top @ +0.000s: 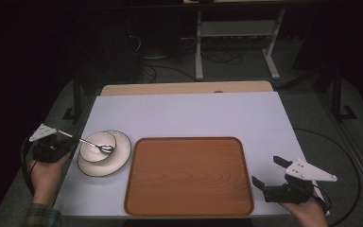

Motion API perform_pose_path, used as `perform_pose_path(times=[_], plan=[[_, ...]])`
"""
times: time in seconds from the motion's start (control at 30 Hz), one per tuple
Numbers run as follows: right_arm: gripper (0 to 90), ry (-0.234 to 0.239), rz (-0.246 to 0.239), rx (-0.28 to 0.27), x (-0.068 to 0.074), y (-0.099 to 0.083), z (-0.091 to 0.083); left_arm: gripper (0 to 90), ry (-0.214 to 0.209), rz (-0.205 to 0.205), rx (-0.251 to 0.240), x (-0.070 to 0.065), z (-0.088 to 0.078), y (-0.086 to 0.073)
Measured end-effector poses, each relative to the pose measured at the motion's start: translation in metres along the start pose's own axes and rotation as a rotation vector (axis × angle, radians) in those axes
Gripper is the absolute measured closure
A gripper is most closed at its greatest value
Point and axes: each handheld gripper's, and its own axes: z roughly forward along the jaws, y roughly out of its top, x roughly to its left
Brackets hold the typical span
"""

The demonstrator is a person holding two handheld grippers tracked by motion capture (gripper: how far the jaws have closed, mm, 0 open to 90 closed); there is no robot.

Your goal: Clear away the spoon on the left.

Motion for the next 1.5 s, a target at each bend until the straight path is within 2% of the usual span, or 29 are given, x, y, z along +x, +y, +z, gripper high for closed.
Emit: perform_pose_path(times=[0.53, 0.7, 0.93, 1.1, 1.3, 1.5], plan=[[0.1, 0.005, -0.005, 0.008, 0.000, -0.001, 0.001, 89.7, -0.017, 0.000, 0.005, 0.000, 0.026, 0.016], [0.1, 0.002, -0.002, 0.008, 0.000, -0.001, 0.001, 89.7, -0.022, -0.006, -0.009, 0.000, 0.033, 0.021], [0.1, 0.001, -0.001, 0.008, 0.000, -0.001, 0.000, 89.3, -0.031, -0.017, -0.028, 0.000, 0.030, 0.022], [0.1, 0.003, -0.003, 0.006, 0.000, -0.001, 0.000, 73.4, -0.049, -0.054, -0.038, 0.005, 0.021, 0.019], [0.1, 0.007, -0.005, 0.007, 0.000, -0.001, 0.001, 55.3, -0.075, -0.086, -0.043, 0.011, 0.025, 0.016], [0.1, 0.008, -0.003, 0.008, 0.000, 0.000, 0.001, 49.1, -0.105, -0.084, -0.023, 0.011, 0.042, 0.019]])
